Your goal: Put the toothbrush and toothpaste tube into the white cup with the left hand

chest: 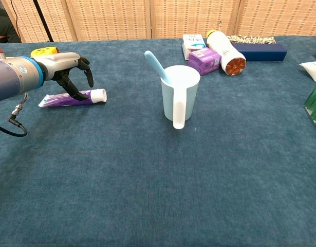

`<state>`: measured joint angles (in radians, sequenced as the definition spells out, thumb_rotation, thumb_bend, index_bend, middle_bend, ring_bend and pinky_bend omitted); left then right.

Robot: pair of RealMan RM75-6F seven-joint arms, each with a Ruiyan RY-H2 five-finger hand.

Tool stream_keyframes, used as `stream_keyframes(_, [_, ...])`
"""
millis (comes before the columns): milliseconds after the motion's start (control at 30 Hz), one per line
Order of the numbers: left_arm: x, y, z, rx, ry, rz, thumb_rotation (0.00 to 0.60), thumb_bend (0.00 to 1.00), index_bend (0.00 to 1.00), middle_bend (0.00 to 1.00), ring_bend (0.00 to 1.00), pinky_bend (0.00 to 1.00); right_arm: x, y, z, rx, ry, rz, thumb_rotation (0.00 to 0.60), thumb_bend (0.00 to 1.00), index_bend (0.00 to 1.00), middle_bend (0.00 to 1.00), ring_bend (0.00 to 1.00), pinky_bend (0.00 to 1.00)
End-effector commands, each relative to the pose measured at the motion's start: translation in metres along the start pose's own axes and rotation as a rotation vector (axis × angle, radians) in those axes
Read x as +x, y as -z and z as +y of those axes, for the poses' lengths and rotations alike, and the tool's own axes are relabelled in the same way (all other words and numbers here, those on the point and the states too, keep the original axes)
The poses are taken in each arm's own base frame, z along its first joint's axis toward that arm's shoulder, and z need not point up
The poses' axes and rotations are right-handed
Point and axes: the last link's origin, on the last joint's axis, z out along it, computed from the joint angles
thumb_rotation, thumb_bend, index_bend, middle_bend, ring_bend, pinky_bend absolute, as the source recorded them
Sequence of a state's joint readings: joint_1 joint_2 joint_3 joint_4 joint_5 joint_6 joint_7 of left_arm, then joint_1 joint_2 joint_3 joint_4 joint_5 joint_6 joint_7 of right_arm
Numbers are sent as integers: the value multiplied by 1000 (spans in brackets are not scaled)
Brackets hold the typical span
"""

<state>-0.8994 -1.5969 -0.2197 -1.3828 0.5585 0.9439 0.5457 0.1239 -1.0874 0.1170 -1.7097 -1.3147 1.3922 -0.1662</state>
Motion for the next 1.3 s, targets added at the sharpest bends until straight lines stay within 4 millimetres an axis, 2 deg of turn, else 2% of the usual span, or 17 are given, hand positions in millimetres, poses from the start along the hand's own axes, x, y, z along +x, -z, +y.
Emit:
stream_keyframes(33, [-1,-1,0,-2,0,4,592,295,371,0,0,0,0,0,0,0,-1,-2,600,0,0,0,0,0])
stream_keyframes(533, [-15,-5,1,-12,-32,-11,592,295,364,0,0,0,-1,0,0,-2,0,-8,600,0,0,0,0,0])
stream_keyframes(767, [-12,-4,-1,2,-33,-1,591,294,364,0,0,0,-1,-1,1,-3,-1,-11,600,0,0,0,0,0])
stream_keyframes(1100, [-19,-6,-1,17,-44,-19,592,296,395,0,0,0,-2,-1,0,0,-8,-15,600,0,0,0,0,0])
stream_keyframes(1167, [-19,-6,0,16,-46,-20,596,309,415,0,0,0,-1,-1,0,-2,-7,-15,600,0,0,0,0,0])
stream_keyframes(1300, [-19,-7,1,20,-51,-17,600,408,477,0,0,0,-1,-1,1,-3,-10,-15,600,0,0,0,0,0])
